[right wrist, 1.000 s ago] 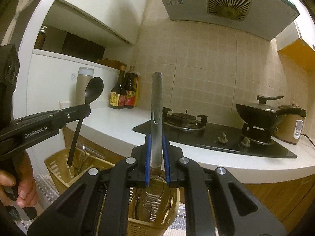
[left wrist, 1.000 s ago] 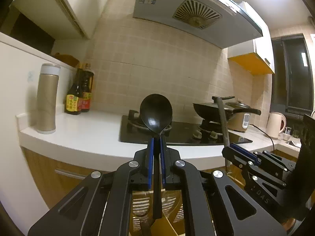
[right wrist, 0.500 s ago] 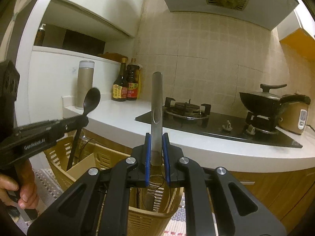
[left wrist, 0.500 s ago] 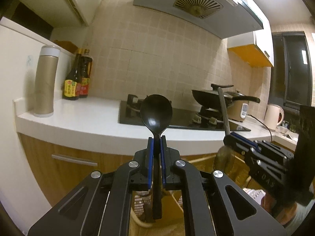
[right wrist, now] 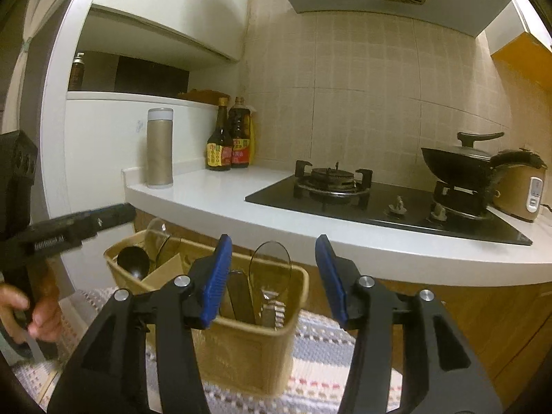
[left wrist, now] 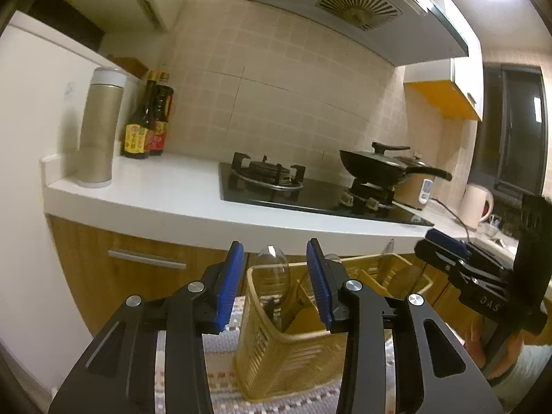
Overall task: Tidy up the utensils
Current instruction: 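Move both open grippers back down toward the wooden chopsticks on the table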
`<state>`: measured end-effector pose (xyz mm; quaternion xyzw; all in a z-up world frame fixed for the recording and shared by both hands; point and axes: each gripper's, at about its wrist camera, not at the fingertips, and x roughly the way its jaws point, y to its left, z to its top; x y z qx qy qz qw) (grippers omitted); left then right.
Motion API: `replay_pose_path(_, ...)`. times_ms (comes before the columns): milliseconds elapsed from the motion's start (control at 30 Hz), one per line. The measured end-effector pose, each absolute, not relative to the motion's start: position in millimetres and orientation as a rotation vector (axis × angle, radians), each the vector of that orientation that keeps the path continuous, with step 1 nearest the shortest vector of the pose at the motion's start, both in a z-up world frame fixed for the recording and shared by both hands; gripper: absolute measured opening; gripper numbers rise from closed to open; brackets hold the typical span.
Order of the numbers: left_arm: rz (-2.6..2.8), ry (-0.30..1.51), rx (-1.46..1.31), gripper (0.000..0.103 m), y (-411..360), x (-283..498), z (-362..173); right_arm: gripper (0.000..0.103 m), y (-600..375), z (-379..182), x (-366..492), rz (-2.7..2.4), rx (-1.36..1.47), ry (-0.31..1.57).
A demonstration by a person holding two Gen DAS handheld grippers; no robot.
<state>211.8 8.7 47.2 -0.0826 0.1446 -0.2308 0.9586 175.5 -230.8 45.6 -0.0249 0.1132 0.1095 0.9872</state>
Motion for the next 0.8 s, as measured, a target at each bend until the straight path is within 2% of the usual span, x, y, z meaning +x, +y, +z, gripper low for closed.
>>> replay_pose_path(67,-0.471,0.303,-0.172,0.042,14,205,53,0.047,-234,50,166,0.215,-0.056,0.245)
replay_pose_path(200,-0.495,0.333,-0.168,0.042,21,187,65,0.048,-240,60,154,0.229,-0.039,0.334)
replay_pose_path(233,-0.501,0.345,-0.164,0.042,22,183,67,0.053,-241,63,153,0.246,-0.025,0.374)
replay_pose_path(300,-0.49,0.385,-0.137,0.042,22,172,71,0.062,-239,62,155,0.293,0.001,0.498)
replay_pose_path(467,-0.544,0.527,-0.099,0.042,20,151,65,0.062,-224,41,155,0.32,0.017,0.789)
replay_pose_path(600,-0.595,0.712,-0.016,0.043,9,138,41,0.062,-212,13,143,0.32,0.034,0.992)
replay_pose_path(633,-0.601,0.767,0.001,0.043,7,134,31,0.062,-208,-6,134,0.331,0.054,1.098)
replay_pose_path(800,-0.682,0.967,-0.001,0.043,1,119,-11,0.062,-205,-36,117,0.338,0.104,1.265)
